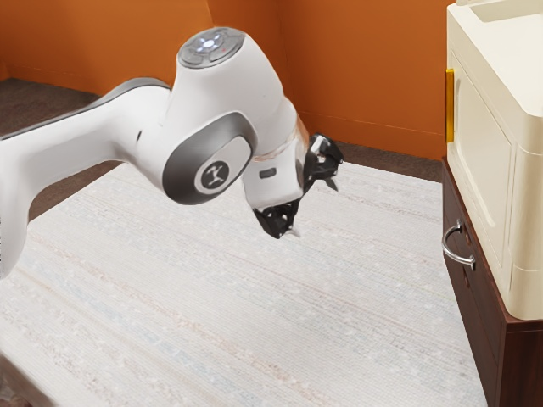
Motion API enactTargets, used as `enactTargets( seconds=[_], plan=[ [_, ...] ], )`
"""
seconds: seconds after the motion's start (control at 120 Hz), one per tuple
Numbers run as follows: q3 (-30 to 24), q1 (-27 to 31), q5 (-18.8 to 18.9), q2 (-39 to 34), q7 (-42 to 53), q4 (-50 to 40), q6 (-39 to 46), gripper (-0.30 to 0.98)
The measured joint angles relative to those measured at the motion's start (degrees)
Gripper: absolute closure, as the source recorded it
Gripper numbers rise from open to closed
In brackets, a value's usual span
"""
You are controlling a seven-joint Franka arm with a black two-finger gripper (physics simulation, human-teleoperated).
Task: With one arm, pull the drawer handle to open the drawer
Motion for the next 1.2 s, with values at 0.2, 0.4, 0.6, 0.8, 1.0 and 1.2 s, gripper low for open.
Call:
enactTargets(
  seconds=[0.2,0.4,0.6,0.8,1.0,1.2],
  plan=[
    [0.4,-2.8,-0.1,-0.3,6.3,-3.1,2.4,0.00],
    [0.4,-0.1,-0.2,-0.2,11.6,-4.8,7.5,0.00],
    [0.3,3.7,-1.1,0.2,15.4,-4.8,10.8,0.00],
    [0.0,3.2,-1.8,0.2,18.0,-4.3,12.2,0.00],
    [-3.1,2.5,-1.9,0.2,19.7,-4.3,12.7,0.00],
    [-4.4,1.5,-2.0,0.8,20.9,-4.3,12.9,0.00]
  ],
)
